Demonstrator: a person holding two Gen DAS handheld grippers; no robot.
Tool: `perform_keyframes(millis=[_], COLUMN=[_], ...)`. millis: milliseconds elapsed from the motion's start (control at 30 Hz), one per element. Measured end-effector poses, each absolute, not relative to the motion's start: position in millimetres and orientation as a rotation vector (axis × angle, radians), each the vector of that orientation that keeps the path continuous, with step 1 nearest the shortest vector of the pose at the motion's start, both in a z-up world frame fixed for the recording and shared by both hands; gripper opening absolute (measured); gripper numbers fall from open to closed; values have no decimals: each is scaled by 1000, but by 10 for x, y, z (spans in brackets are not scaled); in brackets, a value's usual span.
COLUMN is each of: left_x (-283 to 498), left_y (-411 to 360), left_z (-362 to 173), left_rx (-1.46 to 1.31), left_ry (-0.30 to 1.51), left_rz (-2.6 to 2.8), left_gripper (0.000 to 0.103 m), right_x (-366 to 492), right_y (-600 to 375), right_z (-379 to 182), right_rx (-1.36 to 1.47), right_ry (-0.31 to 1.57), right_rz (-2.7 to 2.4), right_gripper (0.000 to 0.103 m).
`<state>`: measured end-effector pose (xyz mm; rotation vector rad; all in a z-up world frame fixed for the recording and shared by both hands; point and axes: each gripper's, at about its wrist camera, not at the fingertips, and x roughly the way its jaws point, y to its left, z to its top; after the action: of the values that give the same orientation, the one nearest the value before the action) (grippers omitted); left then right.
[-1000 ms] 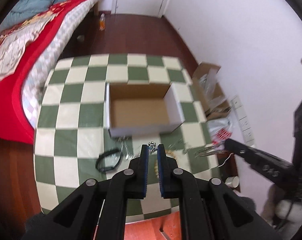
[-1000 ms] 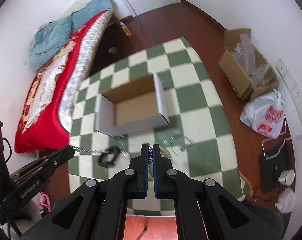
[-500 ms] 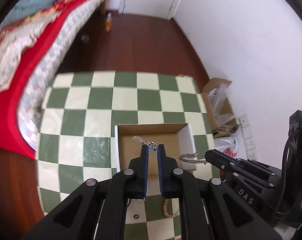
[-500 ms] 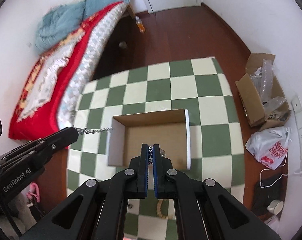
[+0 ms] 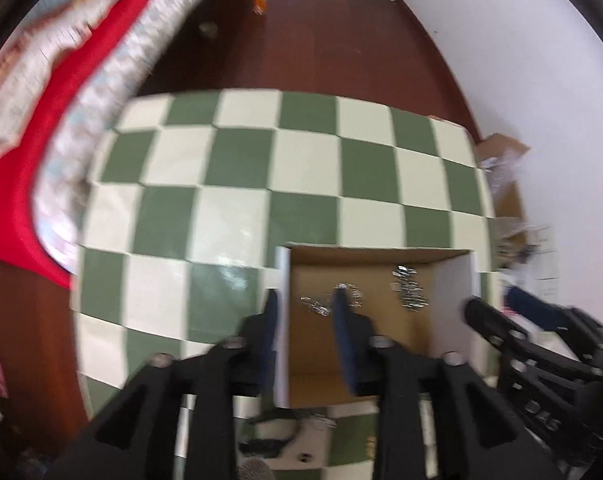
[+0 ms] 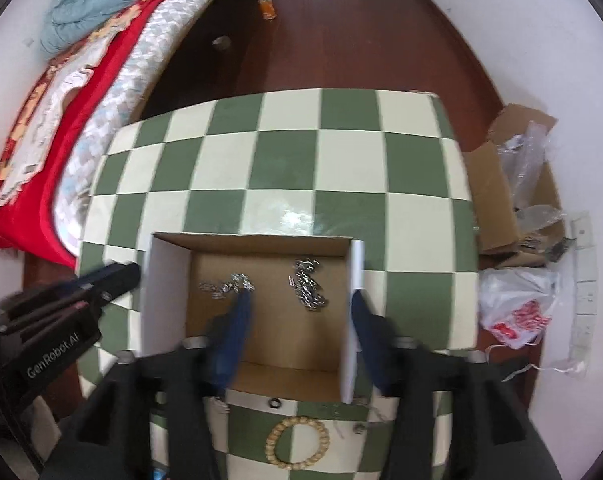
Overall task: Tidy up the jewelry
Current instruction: 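Open both tools to drop earrings and chain bracelet into box, then raise both tools from box and move left tool toward black watch band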
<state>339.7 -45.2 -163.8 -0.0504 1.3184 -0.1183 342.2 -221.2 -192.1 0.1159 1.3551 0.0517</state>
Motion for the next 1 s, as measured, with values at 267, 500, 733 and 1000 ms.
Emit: perform_keyframes(millis=[267,500,733,1000], left_x=[3088,2711,2276,1729], left_y=[-228,-122,-66,-15], left_z=[-1489,-1429,-1244,-863], left_rx=[30,42,62,49], left_ry=[1145,1060,991,874], left_rz=[6,59,73,93], left_gripper=[103,103,103,103], right_x=[3086,2721,2321,1904], right_y=[-2191,-2161,-2157,-2119], right_z=[-1965,-1985,-1694,-1193], right_rx=[20,42,36,-3], right_ry=[1360,1316,1213,1066], right_rz=[-31,-49,-86,-118], right_gripper=[99,103,103,103])
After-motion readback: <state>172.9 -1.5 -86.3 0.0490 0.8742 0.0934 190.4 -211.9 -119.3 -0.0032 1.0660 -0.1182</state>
